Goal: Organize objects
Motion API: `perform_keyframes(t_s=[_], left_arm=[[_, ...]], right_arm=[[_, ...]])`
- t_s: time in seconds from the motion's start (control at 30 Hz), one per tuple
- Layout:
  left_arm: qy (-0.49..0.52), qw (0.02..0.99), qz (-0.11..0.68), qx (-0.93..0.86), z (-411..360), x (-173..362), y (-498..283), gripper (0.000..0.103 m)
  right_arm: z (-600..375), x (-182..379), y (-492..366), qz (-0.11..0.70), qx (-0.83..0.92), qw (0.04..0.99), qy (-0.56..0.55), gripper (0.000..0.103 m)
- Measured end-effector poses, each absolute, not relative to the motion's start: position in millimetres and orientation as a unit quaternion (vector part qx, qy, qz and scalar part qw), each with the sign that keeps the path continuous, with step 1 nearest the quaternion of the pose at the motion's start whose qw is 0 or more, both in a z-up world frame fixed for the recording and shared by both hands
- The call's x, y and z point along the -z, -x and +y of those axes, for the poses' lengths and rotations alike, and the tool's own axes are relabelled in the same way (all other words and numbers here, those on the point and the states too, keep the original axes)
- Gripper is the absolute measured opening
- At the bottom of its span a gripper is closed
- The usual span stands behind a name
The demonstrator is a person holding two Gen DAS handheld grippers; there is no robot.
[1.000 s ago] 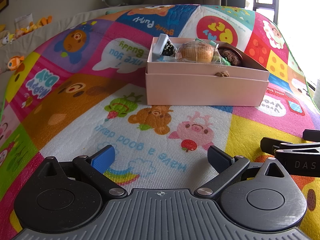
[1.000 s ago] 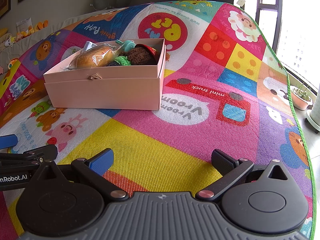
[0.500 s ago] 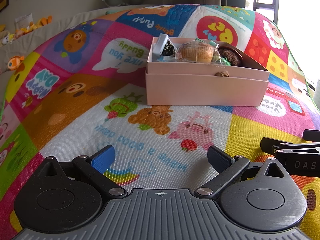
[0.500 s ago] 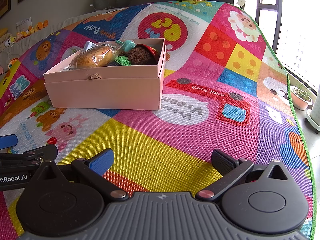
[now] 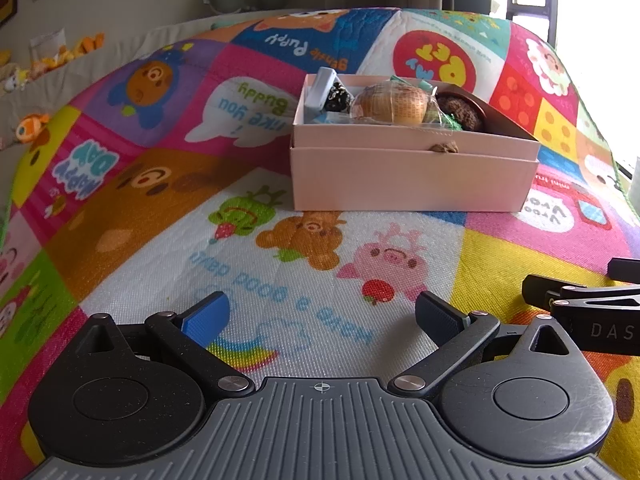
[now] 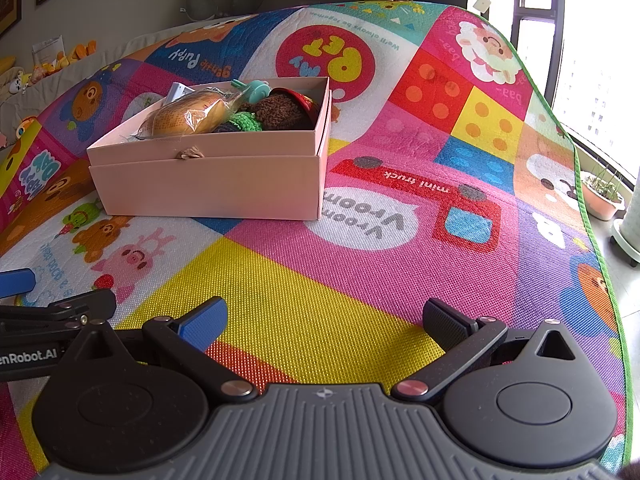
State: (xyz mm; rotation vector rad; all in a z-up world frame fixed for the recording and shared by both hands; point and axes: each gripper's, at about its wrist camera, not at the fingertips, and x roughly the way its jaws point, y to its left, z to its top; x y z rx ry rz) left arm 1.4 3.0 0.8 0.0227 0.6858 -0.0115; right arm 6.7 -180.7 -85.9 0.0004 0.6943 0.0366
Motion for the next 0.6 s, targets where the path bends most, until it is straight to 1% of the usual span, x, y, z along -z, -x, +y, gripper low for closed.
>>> perform_keyframes(t_s=[0.6], left_arm=[[-0.007, 0.942, 0.336, 0.008, 0.9, -0.9, -3.2, 0.102]], right_arm=[[-180.9, 86.1, -6.9, 0.340, -0.018, 0.940, 0.000, 0.103]])
